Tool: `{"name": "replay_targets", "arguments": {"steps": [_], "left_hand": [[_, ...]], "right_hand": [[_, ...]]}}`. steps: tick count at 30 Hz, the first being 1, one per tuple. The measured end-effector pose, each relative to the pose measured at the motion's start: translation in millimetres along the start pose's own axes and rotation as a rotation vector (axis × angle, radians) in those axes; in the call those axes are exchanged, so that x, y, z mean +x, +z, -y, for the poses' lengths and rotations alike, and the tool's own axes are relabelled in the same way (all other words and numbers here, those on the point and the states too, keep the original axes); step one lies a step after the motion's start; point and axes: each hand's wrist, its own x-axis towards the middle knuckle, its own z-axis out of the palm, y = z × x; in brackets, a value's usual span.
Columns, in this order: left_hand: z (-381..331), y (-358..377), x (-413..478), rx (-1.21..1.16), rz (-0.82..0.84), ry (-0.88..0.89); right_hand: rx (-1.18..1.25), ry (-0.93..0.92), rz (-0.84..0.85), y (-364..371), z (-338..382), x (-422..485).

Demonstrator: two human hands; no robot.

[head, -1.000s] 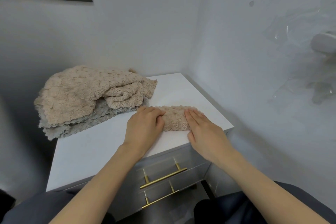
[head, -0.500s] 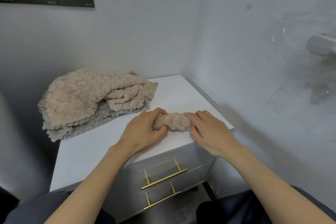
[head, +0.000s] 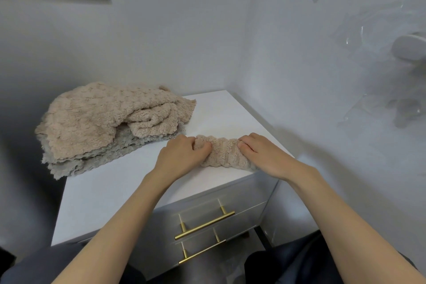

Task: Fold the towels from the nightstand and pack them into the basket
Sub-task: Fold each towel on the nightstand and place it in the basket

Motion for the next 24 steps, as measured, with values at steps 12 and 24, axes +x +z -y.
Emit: {"name": "replay_targets", "arguments": {"steps": [12, 24], "left_hand": [[3, -18, 8, 0.013, 0.304, -0.03], [-8, -17, -21, -0.154, 0.221, 0.053]], "right_hand": [[-0.09, 0.123, 0.108, -6, 3, 0], [-0.052, 0.111, -0.044, -1, 17, -13]]}}
